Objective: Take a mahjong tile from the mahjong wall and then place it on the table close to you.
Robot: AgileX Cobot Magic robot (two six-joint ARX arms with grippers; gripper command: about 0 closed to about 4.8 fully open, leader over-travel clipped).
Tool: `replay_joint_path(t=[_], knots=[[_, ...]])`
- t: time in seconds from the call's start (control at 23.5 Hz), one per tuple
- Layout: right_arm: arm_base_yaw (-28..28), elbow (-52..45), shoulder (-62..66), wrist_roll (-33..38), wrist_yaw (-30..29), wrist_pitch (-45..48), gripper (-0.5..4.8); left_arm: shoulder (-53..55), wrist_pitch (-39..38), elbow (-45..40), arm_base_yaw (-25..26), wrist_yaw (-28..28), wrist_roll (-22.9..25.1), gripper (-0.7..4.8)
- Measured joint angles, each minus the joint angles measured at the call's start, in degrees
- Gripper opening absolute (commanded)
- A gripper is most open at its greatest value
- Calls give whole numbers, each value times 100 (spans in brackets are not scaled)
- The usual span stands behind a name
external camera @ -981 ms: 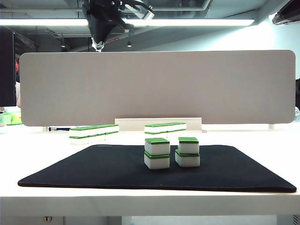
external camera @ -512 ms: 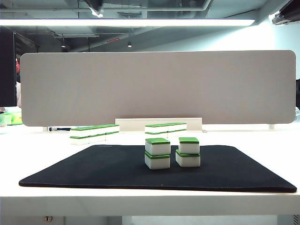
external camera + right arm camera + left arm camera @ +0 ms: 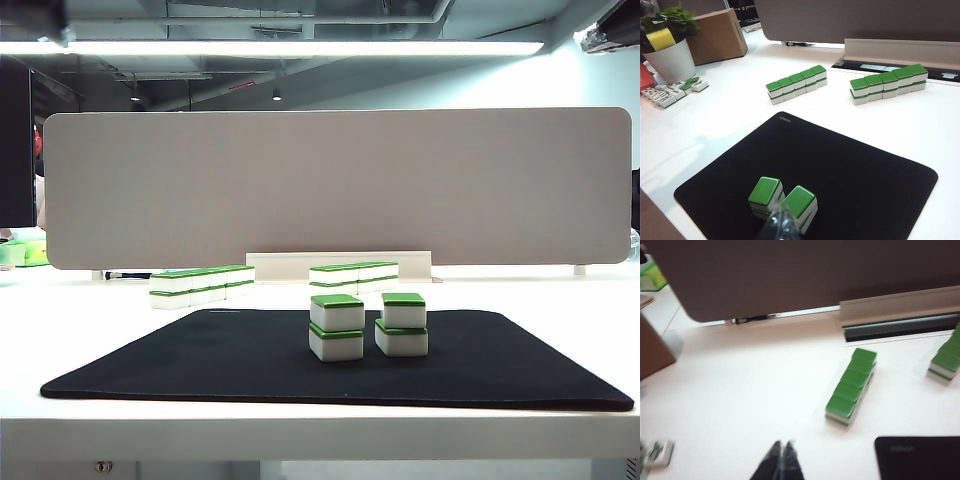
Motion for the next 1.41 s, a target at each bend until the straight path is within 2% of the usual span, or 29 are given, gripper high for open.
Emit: replay_joint_path(t=[0.17,0.34,0.81,1.02,1.19,1.41], knots=[[-2,-2,0,0,2,-4,-1,-1316,555,-1700,439,-9,-50,-5],[-4,-2,0,0,2,-7,-1,-2264,820,-2876,675,7,-186,-5],[0,-2,0,0,2,-9,-1,-3960,870,-4489,1211,28,-601,-5],[0,-2,0,0,2,-9,-1,-5047,885,-5329,1445,26,-815,-5],[-2,-2,0,0,2,-9,-1,-5407,863,-5694,1443,31,-1027,-4],[-2,-2,0,0,2,-9,-1,-5810,645,-5692,1447,37,-1051,-5]])
